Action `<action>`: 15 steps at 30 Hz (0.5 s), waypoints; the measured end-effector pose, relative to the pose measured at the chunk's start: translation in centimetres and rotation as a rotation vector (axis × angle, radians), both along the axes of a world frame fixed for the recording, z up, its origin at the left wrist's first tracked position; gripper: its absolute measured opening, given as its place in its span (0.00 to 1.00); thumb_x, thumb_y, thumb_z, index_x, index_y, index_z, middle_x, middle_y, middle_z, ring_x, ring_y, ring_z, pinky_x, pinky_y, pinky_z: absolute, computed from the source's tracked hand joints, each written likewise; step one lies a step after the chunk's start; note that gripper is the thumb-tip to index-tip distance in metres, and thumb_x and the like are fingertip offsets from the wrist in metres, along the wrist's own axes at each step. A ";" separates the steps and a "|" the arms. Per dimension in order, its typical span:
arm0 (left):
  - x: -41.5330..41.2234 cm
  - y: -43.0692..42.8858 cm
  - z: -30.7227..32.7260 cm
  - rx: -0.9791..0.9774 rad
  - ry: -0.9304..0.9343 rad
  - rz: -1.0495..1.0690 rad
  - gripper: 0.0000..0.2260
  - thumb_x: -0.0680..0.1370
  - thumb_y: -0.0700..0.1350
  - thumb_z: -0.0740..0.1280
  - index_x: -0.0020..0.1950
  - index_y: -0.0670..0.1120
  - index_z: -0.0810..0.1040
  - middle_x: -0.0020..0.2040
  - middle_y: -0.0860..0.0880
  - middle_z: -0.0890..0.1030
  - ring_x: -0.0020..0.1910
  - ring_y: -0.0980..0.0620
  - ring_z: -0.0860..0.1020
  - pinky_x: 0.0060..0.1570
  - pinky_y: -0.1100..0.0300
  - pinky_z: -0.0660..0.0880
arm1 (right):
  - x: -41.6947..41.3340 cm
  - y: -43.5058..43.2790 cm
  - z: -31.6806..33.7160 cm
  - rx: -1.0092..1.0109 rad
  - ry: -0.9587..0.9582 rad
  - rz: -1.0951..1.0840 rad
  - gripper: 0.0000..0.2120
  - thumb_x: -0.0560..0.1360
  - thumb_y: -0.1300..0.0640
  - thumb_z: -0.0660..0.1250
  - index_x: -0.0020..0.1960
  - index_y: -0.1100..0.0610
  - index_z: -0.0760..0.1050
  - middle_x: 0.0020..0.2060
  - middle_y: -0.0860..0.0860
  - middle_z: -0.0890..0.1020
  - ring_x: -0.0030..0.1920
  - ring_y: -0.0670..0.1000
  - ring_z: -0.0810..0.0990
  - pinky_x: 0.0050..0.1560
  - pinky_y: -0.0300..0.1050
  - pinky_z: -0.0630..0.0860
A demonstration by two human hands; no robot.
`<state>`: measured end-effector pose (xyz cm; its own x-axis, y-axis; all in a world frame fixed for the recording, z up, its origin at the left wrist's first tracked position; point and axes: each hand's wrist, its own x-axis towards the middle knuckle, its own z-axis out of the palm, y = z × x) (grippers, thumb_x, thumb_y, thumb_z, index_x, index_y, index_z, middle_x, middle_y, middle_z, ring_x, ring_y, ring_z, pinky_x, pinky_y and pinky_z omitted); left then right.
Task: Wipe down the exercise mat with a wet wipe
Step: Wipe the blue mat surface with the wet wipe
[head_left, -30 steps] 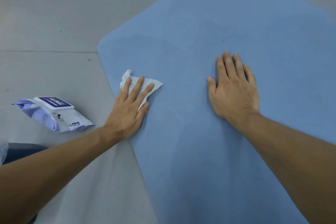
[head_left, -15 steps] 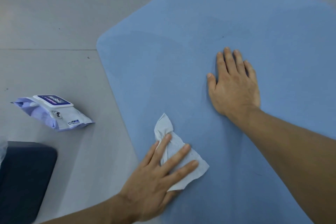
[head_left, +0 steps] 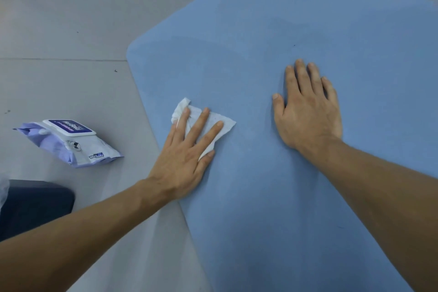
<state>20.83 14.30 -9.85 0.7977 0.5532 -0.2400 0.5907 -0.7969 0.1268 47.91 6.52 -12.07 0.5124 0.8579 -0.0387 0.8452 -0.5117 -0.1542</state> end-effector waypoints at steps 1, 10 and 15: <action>0.1 -0.4 0.0 0.010 0.011 -0.041 0.25 0.86 0.56 0.46 0.84 0.55 0.52 0.85 0.50 0.47 0.83 0.38 0.43 0.78 0.34 0.53 | 0.0 0.0 0.0 0.000 0.001 0.000 0.32 0.84 0.43 0.44 0.84 0.56 0.48 0.84 0.52 0.50 0.83 0.53 0.46 0.82 0.54 0.48; -1.2 -9.1 -0.2 0.022 0.010 -0.407 0.26 0.86 0.56 0.52 0.84 0.56 0.53 0.85 0.48 0.50 0.82 0.33 0.47 0.78 0.38 0.50 | 0.0 0.1 0.0 0.003 0.010 -0.001 0.32 0.84 0.43 0.44 0.84 0.56 0.48 0.84 0.52 0.50 0.83 0.53 0.46 0.82 0.54 0.48; -0.8 -6.1 -0.1 0.023 0.016 -0.375 0.26 0.85 0.56 0.52 0.84 0.58 0.54 0.85 0.50 0.50 0.83 0.37 0.46 0.79 0.41 0.50 | 0.1 0.1 0.0 0.006 0.013 0.000 0.32 0.84 0.43 0.44 0.84 0.56 0.49 0.84 0.52 0.51 0.83 0.53 0.47 0.82 0.54 0.47</action>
<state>20.03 8.19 -9.94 0.9422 0.2291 -0.2445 0.2593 -0.9607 0.0991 48.00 6.62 -12.07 0.5116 0.8583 -0.0400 0.8433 -0.5105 -0.1681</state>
